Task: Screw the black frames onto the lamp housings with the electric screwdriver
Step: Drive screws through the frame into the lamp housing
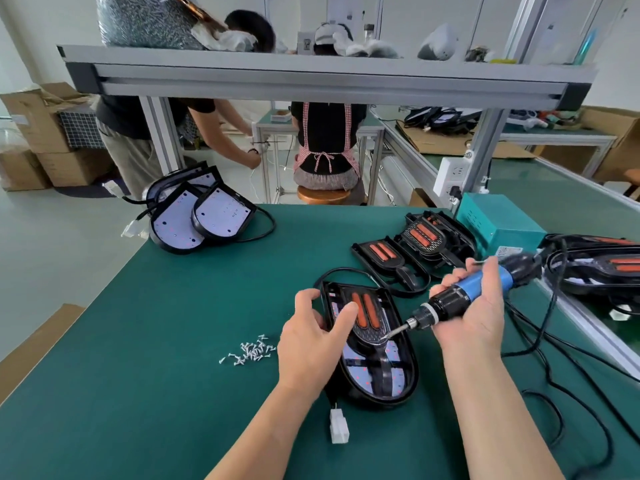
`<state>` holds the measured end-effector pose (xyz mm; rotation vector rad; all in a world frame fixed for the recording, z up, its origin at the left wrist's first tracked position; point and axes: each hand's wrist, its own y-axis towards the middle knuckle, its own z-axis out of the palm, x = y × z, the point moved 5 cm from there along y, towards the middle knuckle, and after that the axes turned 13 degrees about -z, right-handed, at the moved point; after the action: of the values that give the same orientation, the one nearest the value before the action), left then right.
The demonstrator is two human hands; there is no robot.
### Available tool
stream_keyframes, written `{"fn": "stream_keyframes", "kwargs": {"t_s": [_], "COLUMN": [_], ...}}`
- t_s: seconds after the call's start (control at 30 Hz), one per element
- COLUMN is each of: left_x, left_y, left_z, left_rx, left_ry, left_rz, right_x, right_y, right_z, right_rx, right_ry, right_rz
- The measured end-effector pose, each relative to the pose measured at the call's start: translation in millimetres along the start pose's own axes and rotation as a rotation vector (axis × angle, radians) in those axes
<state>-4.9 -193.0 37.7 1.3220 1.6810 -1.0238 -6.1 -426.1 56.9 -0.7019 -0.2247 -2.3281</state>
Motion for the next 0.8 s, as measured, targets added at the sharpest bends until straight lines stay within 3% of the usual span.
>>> {"fn": "stream_keyframes", "kwargs": {"t_s": [0.07, 0.27, 0.4, 0.8], "left_x": [2.9, 7.2, 7.0, 7.6], "left_y": [5.0, 10.0, 11.9, 12.0], "left_z": [2.3, 7.9, 11.1, 12.1], "left_rx": [0.020, 0.229, 0.229, 0.250], "left_ry": [0.051, -0.092, -0.099, -0.070], "left_rz": [-0.006, 0.088, 0.100, 0.094], "right_x": [8.9, 31.6, 25.2, -4.5], "right_y": [3.0, 21.4, 29.9, 36.8], "right_z": [12.6, 59.3, 79.2, 81.6], "right_rx": [0.055, 0.173, 0.216, 0.295], "right_ry": [-0.025, -0.188, -0.358, -0.502], "right_rz": [-0.068, -0.317, -0.428, -0.463]}}
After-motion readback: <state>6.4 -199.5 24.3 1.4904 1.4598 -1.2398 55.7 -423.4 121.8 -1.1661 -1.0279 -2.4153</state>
